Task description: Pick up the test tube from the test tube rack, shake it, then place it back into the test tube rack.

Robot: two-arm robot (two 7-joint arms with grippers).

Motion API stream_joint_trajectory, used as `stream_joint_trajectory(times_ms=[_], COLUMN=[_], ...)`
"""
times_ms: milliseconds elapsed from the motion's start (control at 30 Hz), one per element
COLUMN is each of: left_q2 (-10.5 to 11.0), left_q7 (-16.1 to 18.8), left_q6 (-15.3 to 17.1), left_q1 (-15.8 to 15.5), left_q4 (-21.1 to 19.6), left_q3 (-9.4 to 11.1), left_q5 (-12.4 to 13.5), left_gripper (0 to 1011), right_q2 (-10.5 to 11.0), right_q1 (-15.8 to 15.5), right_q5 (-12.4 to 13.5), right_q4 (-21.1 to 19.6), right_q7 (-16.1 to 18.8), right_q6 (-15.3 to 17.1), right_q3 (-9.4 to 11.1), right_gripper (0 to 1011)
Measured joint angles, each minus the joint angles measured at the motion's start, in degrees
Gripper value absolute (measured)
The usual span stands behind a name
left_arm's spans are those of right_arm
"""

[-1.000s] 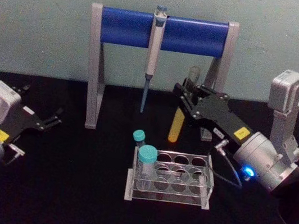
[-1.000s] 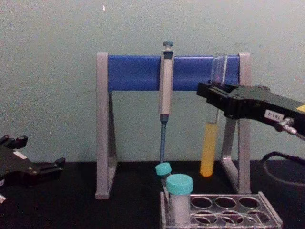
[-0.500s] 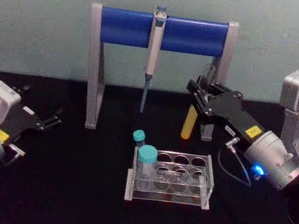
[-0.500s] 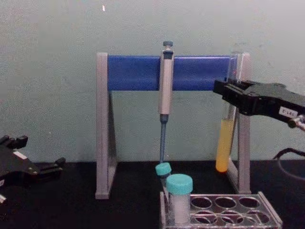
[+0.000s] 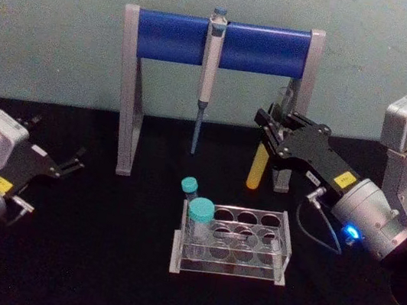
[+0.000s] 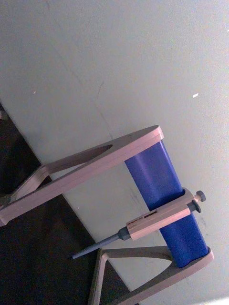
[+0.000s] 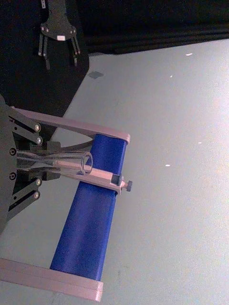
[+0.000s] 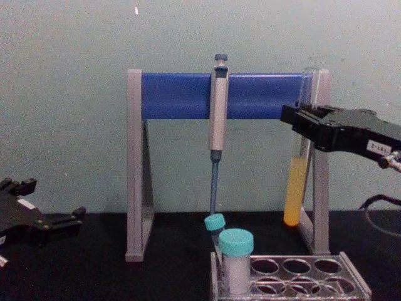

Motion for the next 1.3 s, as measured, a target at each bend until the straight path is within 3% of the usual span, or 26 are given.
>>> stream_joint_trajectory(times_ms=[533,967,1300], left_q2=[0.0,0.0,0.0], left_q7=[0.0,0.0,0.0], left_q6=[0.0,0.0,0.0], left_q1=[0.0,0.0,0.0], left_q4=[0.0,0.0,0.0], left_q3=[0.0,0.0,0.0], left_q5=[0.0,0.0,0.0], left_gripper=[1001,1001,1001], right_q2=[0.8,5.16,7.44], right_q1=[-1.4,-2.88,-3.5], right_q5=[0.73,5.44,6.95], right_q4=[-2.25,-5.03,-5.68], right_q7=[1.44,9.86,12.11], right_q6=[-0.05,-1.23,-1.69], right_q3=[0.15,-1.83,-3.91], right_gripper=[237,238,238])
